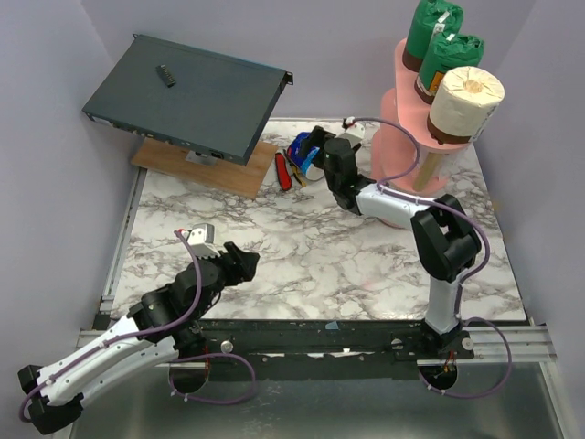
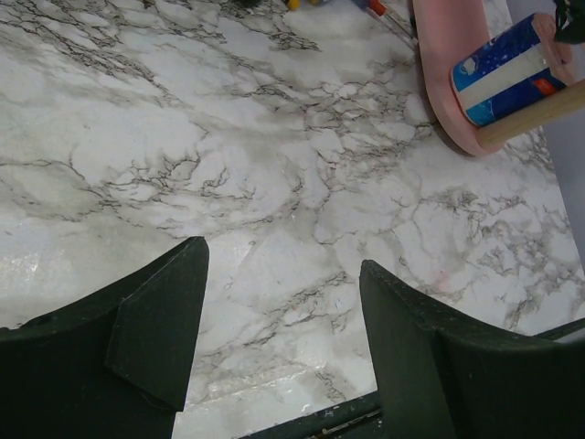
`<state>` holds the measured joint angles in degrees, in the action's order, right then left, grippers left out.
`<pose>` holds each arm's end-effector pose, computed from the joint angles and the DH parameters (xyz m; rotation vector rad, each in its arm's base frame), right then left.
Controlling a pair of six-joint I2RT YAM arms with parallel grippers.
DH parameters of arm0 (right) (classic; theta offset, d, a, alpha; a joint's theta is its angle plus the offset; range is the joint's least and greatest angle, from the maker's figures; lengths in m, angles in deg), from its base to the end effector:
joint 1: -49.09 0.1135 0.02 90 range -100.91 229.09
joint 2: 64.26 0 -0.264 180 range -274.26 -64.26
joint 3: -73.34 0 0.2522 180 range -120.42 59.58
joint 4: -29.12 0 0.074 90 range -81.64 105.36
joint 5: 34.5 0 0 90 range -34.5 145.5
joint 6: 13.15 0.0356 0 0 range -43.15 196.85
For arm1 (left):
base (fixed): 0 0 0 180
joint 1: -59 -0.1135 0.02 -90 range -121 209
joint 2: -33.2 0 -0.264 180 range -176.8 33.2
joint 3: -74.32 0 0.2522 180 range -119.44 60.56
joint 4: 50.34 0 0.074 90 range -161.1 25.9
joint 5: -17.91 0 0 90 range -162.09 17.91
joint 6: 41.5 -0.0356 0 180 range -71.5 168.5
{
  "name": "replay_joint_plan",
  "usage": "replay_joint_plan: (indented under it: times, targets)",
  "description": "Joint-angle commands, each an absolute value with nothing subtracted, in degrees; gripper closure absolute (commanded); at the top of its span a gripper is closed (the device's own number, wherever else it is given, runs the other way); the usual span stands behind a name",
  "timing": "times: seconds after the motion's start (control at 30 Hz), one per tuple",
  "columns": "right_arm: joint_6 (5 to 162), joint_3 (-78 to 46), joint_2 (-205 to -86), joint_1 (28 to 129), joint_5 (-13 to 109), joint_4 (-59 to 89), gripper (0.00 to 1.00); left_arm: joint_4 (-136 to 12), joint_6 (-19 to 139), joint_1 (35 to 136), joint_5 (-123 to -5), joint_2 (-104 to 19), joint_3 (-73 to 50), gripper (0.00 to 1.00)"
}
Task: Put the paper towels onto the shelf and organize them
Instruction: Adjust the paper towel at the center of the board, then move the paper towel to the center of the board.
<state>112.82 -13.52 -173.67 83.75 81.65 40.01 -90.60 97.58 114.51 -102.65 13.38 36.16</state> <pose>0.3745 0.2398 0.2444 0.3508 1.7443 0.4920 0.0761 -0.0789 0.2433 -0.2475 1.9476 -0.7092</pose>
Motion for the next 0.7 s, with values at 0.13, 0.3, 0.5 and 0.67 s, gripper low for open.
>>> replay_joint_plan:
  times: [0.13,0.3,0.5,0.67]
  targets:
    - [96.2,-34.1,-186.0,81.5,84.6,35.6,0.00,-89.9,95.9,114.4,-102.7,10.7,35.7,0.30]
    - [87.9,-49.7,-195.3,80.9,79.9,21.7,0.00,-90.5,95.3,114.2,-103.8,10.1,35.5,0.30]
    - [87.0,-57.5,-199.5,80.3,75.3,11.0,0.00,-89.8,94.4,114.1,-104.4,9.7,35.8,0.29]
    - [87.3,-52.0,-197.0,80.2,72.0,12.7,0.00,-88.1,94.4,114.1,-103.4,8.3,36.1,0.29]
